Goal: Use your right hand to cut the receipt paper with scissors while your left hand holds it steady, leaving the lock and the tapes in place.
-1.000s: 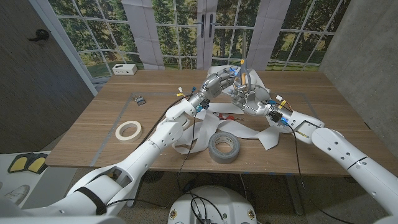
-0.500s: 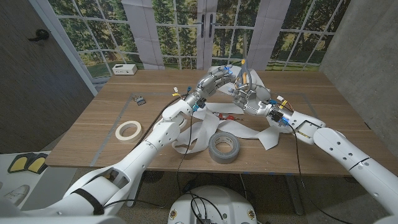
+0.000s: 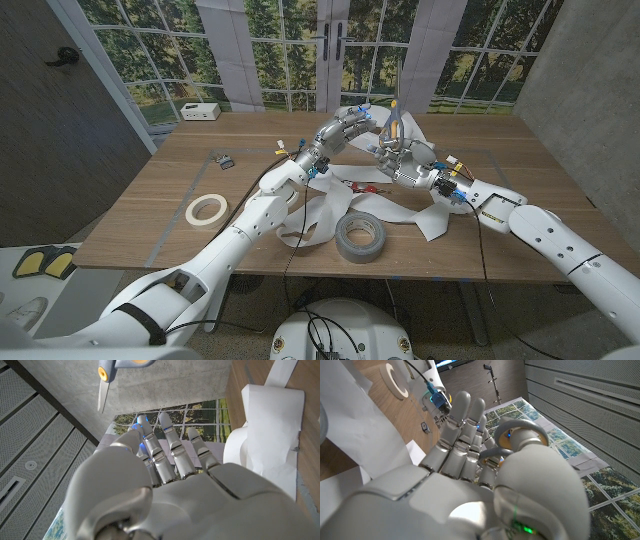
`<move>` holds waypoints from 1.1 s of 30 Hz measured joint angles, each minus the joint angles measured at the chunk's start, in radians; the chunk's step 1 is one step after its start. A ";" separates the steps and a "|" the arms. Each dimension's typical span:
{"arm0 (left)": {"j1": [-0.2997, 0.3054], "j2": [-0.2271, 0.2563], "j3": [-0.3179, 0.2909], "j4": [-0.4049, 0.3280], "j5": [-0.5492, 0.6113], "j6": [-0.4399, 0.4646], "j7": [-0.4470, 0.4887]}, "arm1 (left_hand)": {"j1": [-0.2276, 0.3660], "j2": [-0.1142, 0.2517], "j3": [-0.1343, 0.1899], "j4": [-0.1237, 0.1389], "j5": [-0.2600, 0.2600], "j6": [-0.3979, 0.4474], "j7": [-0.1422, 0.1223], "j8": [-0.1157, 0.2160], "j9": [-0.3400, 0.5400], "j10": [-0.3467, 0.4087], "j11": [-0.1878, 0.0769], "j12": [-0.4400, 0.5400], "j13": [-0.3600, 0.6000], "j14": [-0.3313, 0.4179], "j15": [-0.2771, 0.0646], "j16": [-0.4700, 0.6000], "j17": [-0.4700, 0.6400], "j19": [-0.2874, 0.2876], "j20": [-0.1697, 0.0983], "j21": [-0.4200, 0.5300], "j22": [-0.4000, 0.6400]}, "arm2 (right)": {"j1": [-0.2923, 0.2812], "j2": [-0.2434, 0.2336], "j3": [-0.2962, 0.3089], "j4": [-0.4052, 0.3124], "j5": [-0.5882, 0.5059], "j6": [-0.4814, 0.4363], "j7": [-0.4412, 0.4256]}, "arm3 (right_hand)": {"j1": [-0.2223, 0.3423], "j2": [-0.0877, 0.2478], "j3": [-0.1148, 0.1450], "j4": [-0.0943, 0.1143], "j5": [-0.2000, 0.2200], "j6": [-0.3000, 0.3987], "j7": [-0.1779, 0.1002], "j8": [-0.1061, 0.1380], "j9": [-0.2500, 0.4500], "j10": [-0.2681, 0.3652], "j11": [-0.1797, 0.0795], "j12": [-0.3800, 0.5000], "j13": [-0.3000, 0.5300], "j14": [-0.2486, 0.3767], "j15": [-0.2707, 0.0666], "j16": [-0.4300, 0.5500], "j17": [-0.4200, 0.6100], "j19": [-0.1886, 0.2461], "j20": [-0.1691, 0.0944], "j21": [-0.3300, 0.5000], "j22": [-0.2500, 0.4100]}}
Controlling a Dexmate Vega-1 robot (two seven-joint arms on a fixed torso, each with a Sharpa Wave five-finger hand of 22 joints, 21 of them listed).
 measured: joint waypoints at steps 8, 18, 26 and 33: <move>-0.004 -0.005 -0.001 0.008 -0.001 -0.002 -0.003 | -0.001 0.001 0.000 0.000 0.000 0.000 0.000 0.000 0.000 0.000 0.000 0.000 0.000 0.000 0.000 0.000 0.000 0.000 0.000 0.000 0.000 | 0.016 -0.017 -0.006 -0.002 -0.020 -0.009 0.009 | -0.092 -0.092 -0.085 0.039 -0.136 -0.020 0.005 0.094 0.002 -0.006 -0.005 -0.025 0.009 -0.020 0.013 -0.021 -0.035 -0.005 0.005 -0.026 -0.008; -0.009 -0.010 -0.001 0.016 -0.002 -0.004 -0.006 | -0.001 0.001 0.000 0.000 -0.001 0.000 0.000 0.000 0.000 -0.001 0.001 0.000 0.000 0.004 -0.004 0.000 0.005 0.000 0.000 0.006 0.000 | 0.036 -0.027 -0.017 0.005 -0.060 0.011 0.046 | -0.230 -0.166 -0.180 0.084 -0.161 -0.031 0.013 0.102 -0.004 -0.001 0.005 -0.056 0.002 -0.029 0.021 -0.041 -0.075 -0.005 0.005 -0.063 -0.014; -0.011 -0.015 -0.001 0.023 -0.002 -0.006 -0.006 | -0.001 0.001 0.000 0.000 -0.001 0.000 0.000 0.000 0.000 0.001 -0.001 -0.003 0.000 0.004 -0.004 0.000 0.005 0.000 0.000 0.006 0.000 | 0.036 -0.032 -0.017 0.006 -0.072 0.027 0.049 | -0.253 -0.168 -0.198 0.093 -0.161 -0.038 0.016 0.102 -0.008 0.003 0.012 -0.062 -0.003 -0.034 0.024 -0.045 -0.084 -0.005 0.005 -0.074 -0.014; -0.013 -0.020 0.001 0.029 -0.001 -0.006 -0.006 | -0.001 0.001 0.000 0.000 -0.001 0.000 0.000 0.000 0.000 0.000 0.000 -0.003 0.000 0.007 -0.007 0.000 0.005 0.000 0.000 0.006 0.000 | 0.032 -0.031 -0.013 0.007 -0.070 0.031 0.040 | -0.286 -0.164 -0.216 0.103 -0.161 -0.038 0.016 0.101 -0.013 0.001 0.013 -0.062 -0.003 -0.034 0.023 -0.047 -0.093 -0.005 0.005 -0.085 -0.014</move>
